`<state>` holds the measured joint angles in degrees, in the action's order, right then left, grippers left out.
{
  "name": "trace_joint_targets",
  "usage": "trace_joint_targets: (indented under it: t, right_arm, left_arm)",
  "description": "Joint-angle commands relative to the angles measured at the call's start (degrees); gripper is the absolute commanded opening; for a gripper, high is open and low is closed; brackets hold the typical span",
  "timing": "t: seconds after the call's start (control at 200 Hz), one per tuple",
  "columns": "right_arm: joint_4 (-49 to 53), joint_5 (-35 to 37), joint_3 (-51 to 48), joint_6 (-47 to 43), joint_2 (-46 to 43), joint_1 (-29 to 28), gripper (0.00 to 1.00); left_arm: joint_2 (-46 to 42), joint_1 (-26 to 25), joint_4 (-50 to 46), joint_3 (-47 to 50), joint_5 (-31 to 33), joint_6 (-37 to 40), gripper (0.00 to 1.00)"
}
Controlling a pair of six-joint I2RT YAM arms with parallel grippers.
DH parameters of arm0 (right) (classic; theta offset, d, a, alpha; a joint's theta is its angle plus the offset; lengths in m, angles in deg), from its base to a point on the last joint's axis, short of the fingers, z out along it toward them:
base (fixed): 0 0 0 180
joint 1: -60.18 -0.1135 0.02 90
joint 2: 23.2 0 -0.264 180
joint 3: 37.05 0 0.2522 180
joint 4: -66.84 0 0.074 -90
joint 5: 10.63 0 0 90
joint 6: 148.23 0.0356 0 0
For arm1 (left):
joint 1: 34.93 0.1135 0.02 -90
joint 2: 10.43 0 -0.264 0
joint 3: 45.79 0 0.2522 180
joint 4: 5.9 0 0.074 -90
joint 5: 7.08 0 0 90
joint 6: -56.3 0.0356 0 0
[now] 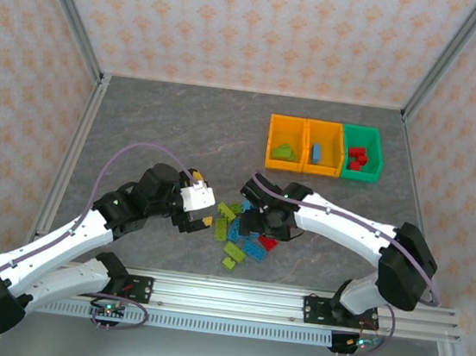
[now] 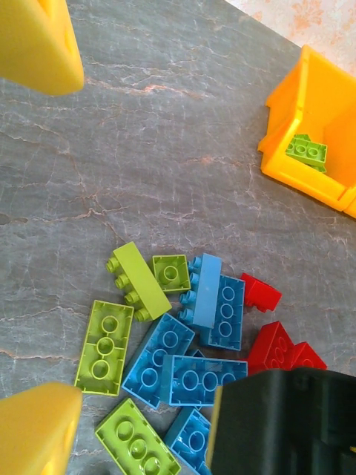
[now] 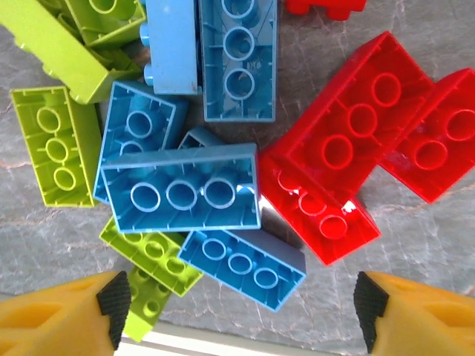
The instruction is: Sort the legos into containers by color
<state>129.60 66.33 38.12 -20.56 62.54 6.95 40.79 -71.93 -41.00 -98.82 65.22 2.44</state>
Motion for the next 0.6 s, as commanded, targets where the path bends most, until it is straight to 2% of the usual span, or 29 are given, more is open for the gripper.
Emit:
trace_joint_targets:
  t: [0.0,0.225,0.596]
  right_arm:
    - [-3.2,1.2,1.0,0.9,2.0,-0.5,0.84]
    - [-4.9,-0.2,2.2,1.2,6.5,-0.8,0.84]
    - [-5.7,-0.3,4.8,0.6,11.6,-2.4,0.85]
  left_arm:
    - [0.1,0.5,-1.6,-0.3,-1.9,1.6,1.00]
    - [0.9,0.5,-4.4,-0.8,-4.3,4.7,1.00]
    - [0.4,0.5,-5.2,-0.5,-4.2,5.8,1.00]
